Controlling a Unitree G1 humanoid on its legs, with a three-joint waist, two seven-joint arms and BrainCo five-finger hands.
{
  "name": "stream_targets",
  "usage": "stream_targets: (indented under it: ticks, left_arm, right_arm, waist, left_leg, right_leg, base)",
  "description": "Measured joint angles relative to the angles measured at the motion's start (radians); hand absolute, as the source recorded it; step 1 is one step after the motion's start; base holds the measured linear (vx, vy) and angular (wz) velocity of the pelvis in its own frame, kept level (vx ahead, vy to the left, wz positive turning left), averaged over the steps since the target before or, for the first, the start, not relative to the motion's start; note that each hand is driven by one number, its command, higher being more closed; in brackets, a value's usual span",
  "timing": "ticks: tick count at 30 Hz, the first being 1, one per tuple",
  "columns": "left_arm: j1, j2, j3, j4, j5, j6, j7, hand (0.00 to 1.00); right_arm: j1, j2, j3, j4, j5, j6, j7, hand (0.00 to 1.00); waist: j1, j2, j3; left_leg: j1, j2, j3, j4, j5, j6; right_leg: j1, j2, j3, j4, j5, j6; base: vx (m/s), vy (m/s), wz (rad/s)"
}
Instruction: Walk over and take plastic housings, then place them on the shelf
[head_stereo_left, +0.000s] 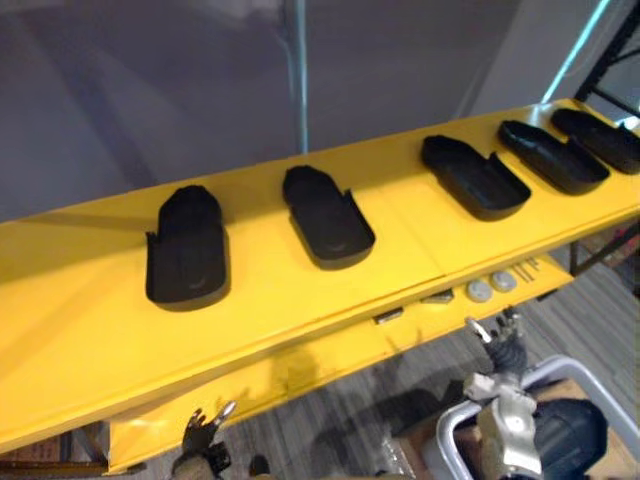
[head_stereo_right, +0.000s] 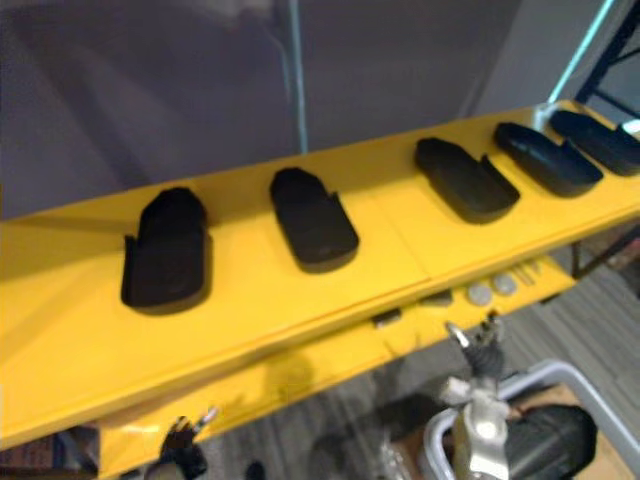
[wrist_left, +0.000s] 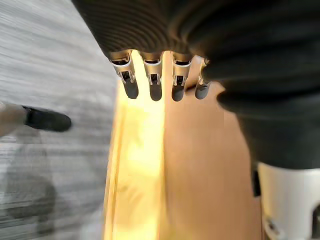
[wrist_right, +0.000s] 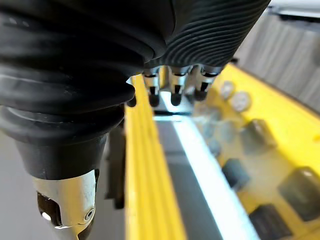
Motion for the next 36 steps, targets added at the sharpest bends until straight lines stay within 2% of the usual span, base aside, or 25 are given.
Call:
stream_targets:
  ticks: [2, 3, 4, 5, 6, 7, 9, 10, 14, 19, 23, 24, 25, 26, 27, 28, 29, 30, 32, 33, 34, 36]
  left_arm:
    - [0.001, 0.002, -0.023, 0.001, 0.031, 0.017, -0.029, 0.00]
    - [0.009, 0.005, -0.041, 0.002, 0.035, 0.021, -0.038, 0.00]
    - [0.011, 0.005, -0.049, 0.003, 0.057, 0.021, -0.046, 0.00]
    - [0.022, 0.004, -0.053, 0.003, 0.064, 0.021, -0.051, 0.00]
    - [0.027, 0.004, -0.058, 0.004, 0.065, 0.021, -0.051, 0.00]
    - [0.039, 0.005, -0.068, 0.004, 0.052, 0.017, -0.050, 0.00]
    - [0.043, 0.003, -0.082, 0.003, 0.043, 0.013, -0.047, 0.00]
    - [0.035, 0.003, -0.091, 0.002, 0.025, 0.007, -0.041, 0.00]
    - [0.007, 0.005, -0.131, 0.003, 0.022, 0.004, -0.031, 0.00]
    - [-0.002, 0.010, -0.161, 0.002, 0.060, 0.011, -0.030, 0.00]
    - [0.054, 0.024, -0.121, 0.002, 0.057, 0.021, -0.026, 0.00]
    - [0.061, 0.024, -0.108, 0.002, 0.055, 0.021, -0.021, 0.00]
    - [0.071, 0.023, -0.073, 0.003, 0.048, 0.025, -0.013, 0.00]
    - [0.076, 0.022, -0.056, 0.003, 0.046, 0.026, -0.005, 0.00]
    - [0.084, 0.023, -0.032, 0.007, 0.046, 0.026, 0.008, 0.00]
    - [0.104, 0.038, -0.023, 0.005, 0.045, 0.022, 0.017, 0.00]
    - [0.117, 0.042, -0.019, 0.007, 0.044, 0.022, 0.021, 0.00]
    - [0.148, 0.042, 0.000, 0.007, 0.029, 0.021, 0.023, 0.00]
    - [0.185, 0.044, 0.016, 0.006, 0.008, 0.022, 0.023, 0.00]
    - [0.203, 0.054, 0.036, 0.007, 0.006, 0.023, 0.022, 0.00]
    - [0.207, 0.035, 0.053, 0.014, 0.007, 0.024, 0.021, 0.00]
    - [0.209, 0.016, 0.066, 0.027, 0.005, 0.023, 0.020, 0.00]
  right_arm:
    - [0.015, -0.003, -0.038, -0.067, 0.000, 0.000, -0.009, 0.00]
    - [0.025, -0.009, -0.061, -0.103, 0.001, 0.000, -0.016, 0.00]
    - [0.034, -0.017, -0.083, -0.136, 0.003, 0.000, -0.017, 0.00]
    - [0.041, -0.036, -0.094, -0.158, 0.004, 0.000, -0.014, 0.00]
    - [0.044, -0.049, -0.097, -0.171, 0.011, 0.000, -0.008, 0.00]
    - [0.045, -0.078, -0.100, -0.194, 0.036, -0.001, 0.014, 0.00]
    - [0.048, -0.114, -0.112, -0.211, 0.051, -0.001, 0.030, 0.00]
    - [0.048, -0.124, -0.122, -0.212, 0.051, -0.001, 0.039, 0.00]
    - [0.057, -0.116, -0.117, -0.212, 0.051, -0.001, 0.046, 0.00]
    - [0.103, -0.046, -0.113, -0.212, 0.050, -0.013, 0.049, 0.00]
    - [0.117, -0.002, -0.045, -0.212, 0.050, -0.014, 0.079, 0.00]
    - [0.125, 0.000, -0.030, -0.212, 0.049, -0.015, 0.088, 0.00]
    - [0.113, 0.014, -0.005, -0.208, 0.042, -0.014, 0.098, 0.00]
    - [0.108, 0.027, 0.005, -0.208, 0.040, -0.014, 0.102, 0.00]
    - [0.105, 0.048, 0.026, -0.203, 0.039, -0.014, 0.103, 0.00]
    - [0.098, 0.056, 0.053, -0.186, 0.030, -0.015, 0.085, 0.00]
    - [0.089, 0.056, 0.068, -0.170, 0.016, -0.015, 0.072, 0.00]
    - [0.069, 0.056, 0.105, -0.142, -0.005, -0.015, 0.044, 0.00]
    - [0.053, 0.058, 0.156, -0.116, -0.029, -0.014, 0.009, 0.00]
    - [0.042, 0.059, 0.172, -0.100, -0.041, -0.012, -0.010, 0.00]
    - [0.033, 0.055, 0.165, -0.096, -0.038, -0.008, -0.027, 0.00]
    - [0.022, 0.047, 0.157, -0.095, -0.036, -0.005, -0.039, 0.00]
  waist:
    - [-0.008, -0.002, 0.001]
    - [-0.024, -0.007, 0.002]
    - [-0.025, -0.018, 0.008]
    - [-0.024, -0.022, 0.010]
    - [-0.023, -0.021, 0.009]
    - [-0.022, -0.012, 0.006]
    - [-0.030, 0.002, 0.003]
    - [-0.033, 0.002, 0.003]
    - [-0.048, 0.003, 0.007]
    - [-0.050, 0.018, 0.037]
    - [-0.040, 0.007, 0.059]
    - [-0.038, 0.003, 0.060]
    - [-0.015, 0.008, 0.061]
    - [0.004, 0.030, 0.067]
    - [0.003, 0.036, 0.073]
    - [0.009, 0.031, 0.074]
    - [0.012, 0.030, 0.073]
    - [0.037, 0.029, 0.069]
    - [0.062, 0.007, 0.057]
    - [0.079, -0.011, 0.044]
    - [0.092, -0.009, 0.037]
    - [0.093, -0.002, 0.040]
  left_leg:
    - [0.021, 0.000, 0.049, 0.000, -0.011, -0.001]
    - [0.033, -0.001, 0.081, 0.007, -0.023, -0.004]
    - [0.025, 0.001, 0.099, 0.066, -0.072, -0.009]
    - [0.003, 0.000, 0.068, 0.156, -0.148, -0.004]
    - [-0.013, 0.000, 0.033, 0.210, -0.192, 0.003]
    - [-0.050, 0.000, -0.054, 0.315, -0.275, 0.019]
    - [-0.103, 0.000, -0.132, 0.426, -0.355, 0.042]
    - [-0.119, 0.000, -0.133, 0.462, -0.382, 0.050]
    - [-0.137, -0.007, -0.077, 0.481, -0.394, 0.059]
    - [-0.131, -0.002, -0.070, 0.512, -0.402, 0.064]
    - [-0.110, 0.017, -0.051, 0.536, -0.415, 0.066]
    - [-0.114, 0.016, -0.053, 0.541, -0.419, 0.073]
    - [-0.118, 0.023, -0.058, 0.528, -0.410, 0.096]
    - [-0.119, 0.057, -0.039, 0.519, -0.398, 0.101]
    - [-0.124, 0.077, -0.044, 0.510, -0.378, 0.088]
    - [-0.124, 0.084, -0.061, 0.505, -0.368, 0.083]
    - [-0.125, 0.090, -0.066, 0.506, -0.365, 0.079]
    - [-0.130, 0.104, -0.064, 0.506, -0.358, 0.067]
    - [-0.157, 0.106, -0.068, 0.508, -0.341, 0.049]
    - [-0.196, 0.105, -0.076, 0.522, -0.332, 0.033]
    - [-0.225, 0.115, -0.091, 0.509, -0.308, 0.020]
    - [-0.246, 0.125, -0.093, 0.487, -0.271, 0.006]
  right_leg:
    - [-0.026, 0.000, 0.054, 0.013, 0.001, 0.000]
    - [-0.042, 0.002, 0.090, 0.021, 0.005, 0.001]
    - [-0.060, 0.003, 0.139, 0.023, 0.014, 0.004]
    - [-0.081, 0.011, 0.199, 0.015, 0.031, 0.007]
    - [-0.093, 0.020, 0.226, 0.011, 0.040, 0.007]
    - [-0.121, 0.040, 0.281, -0.001, 0.055, 0.019]
    - [-0.153, 0.065, 0.340, -0.018, 0.089, 0.024]
    - [-0.168, 0.070, 0.353, -0.030, 0.117, 0.027]
    - [-0.192, 0.057, 0.290, -0.057, 0.176, -0.007]
    - [-0.193, 0.060, 0.296, -0.038, 0.178, -0.003]
    - [-0.182, 0.075, 0.264, -0.031, 0.198, -0.001]
    - [-0.187, 0.080, 0.263, -0.027, 0.214, -0.012]
    - [-0.202, 0.104, 0.263, -0.043, 0.269, -0.088]
    - [-0.211, 0.112, 0.246, -0.022, 0.257, -0.120]
    - [-0.270, 0.111, 0.146, 0.239, 0.116, -0.134]
    - [-0.294, 0.080, 0.072, 0.449, 0.038, -0.144]
    - [-0.292, 0.062, 0.046, 0.510, 0.017, -0.154]
    - [-0.274, 0.029, 0.012, 0.556, 0.002, -0.171]
    - [-0.228, -0.029, -0.007, 0.487, 0.002, -0.143]
    - [-0.197, -0.031, -0.002, 0.384, 0.005, -0.068]
    - [-0.166, -0.012, -0.016, 0.282, -0.005, -0.048]
    - [-0.135, 0.004, -0.034, 0.169, 0.003, -0.014]
  base:
    - [-0.03, 0.050, -0.84]
    - [0.00, 0.058, -1.02]
    - [0.02, 0.071, -1.53]
    - [0.00, 0.061, -1.52]
    - [-0.02, 0.053, -1.77]
    - [-0.03, 0.038, -1.40]
    - [-0.07, 0.079, -1.38]
    - [-0.09, 0.107, -1.09]
    - [-0.07, 0.088, -0.56]
    - [-0.02, 0.014, -0.05]
    - [-0.06, -0.032, -0.17]
    - [-0.11, -0.060, -0.49]
    - [-0.11, -0.058, -0.56]
    - [-0.12, -0.041, -0.45]
    - [-0.10, -0.014, 0.01]
    - [-0.10, -0.016, 0.25]
    - [-0.10, -0.051, 0.16]
    - [-0.07, -0.076, -0.03]
    - [0.00, -0.131, -0.05]
    - [0.03, -0.224, 0.00]
    - [0.00, -0.253, 0.04]
    - [-0.05, -0.221, -0.01]
